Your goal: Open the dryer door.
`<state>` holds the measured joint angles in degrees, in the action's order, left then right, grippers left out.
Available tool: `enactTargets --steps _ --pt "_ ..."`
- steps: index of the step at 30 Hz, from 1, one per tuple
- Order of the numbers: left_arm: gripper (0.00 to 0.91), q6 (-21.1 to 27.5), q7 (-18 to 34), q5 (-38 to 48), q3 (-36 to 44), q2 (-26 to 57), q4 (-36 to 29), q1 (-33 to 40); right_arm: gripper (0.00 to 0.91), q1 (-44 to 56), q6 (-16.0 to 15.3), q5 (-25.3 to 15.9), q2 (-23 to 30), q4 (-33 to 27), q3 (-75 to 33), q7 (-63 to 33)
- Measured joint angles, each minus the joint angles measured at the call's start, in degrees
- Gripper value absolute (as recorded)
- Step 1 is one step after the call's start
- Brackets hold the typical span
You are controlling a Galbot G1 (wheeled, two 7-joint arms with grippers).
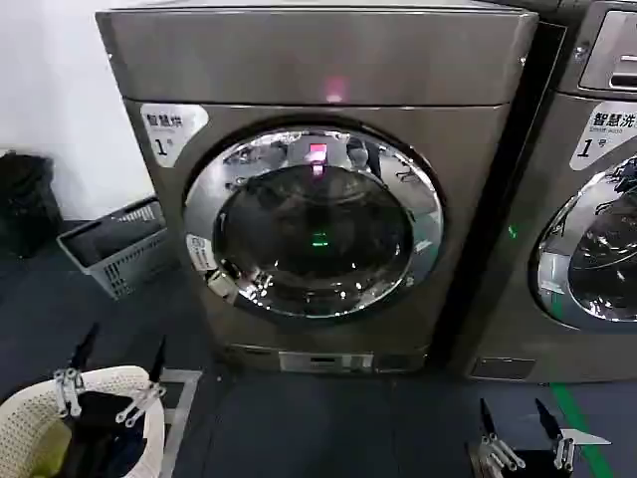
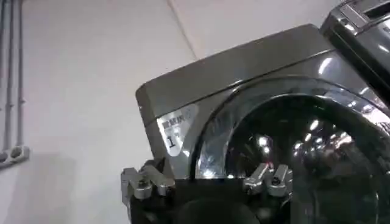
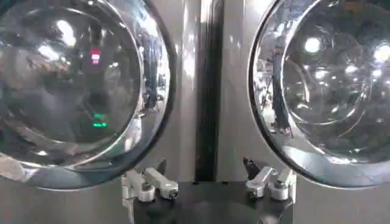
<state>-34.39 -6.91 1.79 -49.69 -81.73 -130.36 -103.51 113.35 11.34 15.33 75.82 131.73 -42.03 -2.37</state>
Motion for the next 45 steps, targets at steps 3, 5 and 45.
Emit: enactTargets --steps 3,5,45 --pt "0.907 0.0 0.0 0.0 -0.1 0.0 -0.1 -0.2 0.907 -0.9 0.3 -0.2 -0.8 -0.8 -0.7 0.6" --pt "0.907 0.0 0.0 0.0 -0.1 0.0 -0.1 -0.2 0.907 -1.8 0.6 -0.7 -1.5 -1.4 -1.2 1.9" --pt "0.907 -1.0 -0.7 -1.4 0.0 -2.0 -1.5 -1.4 0.907 -39.2 -5.2 13.1 -29.5 -12.5 19.3 20.1"
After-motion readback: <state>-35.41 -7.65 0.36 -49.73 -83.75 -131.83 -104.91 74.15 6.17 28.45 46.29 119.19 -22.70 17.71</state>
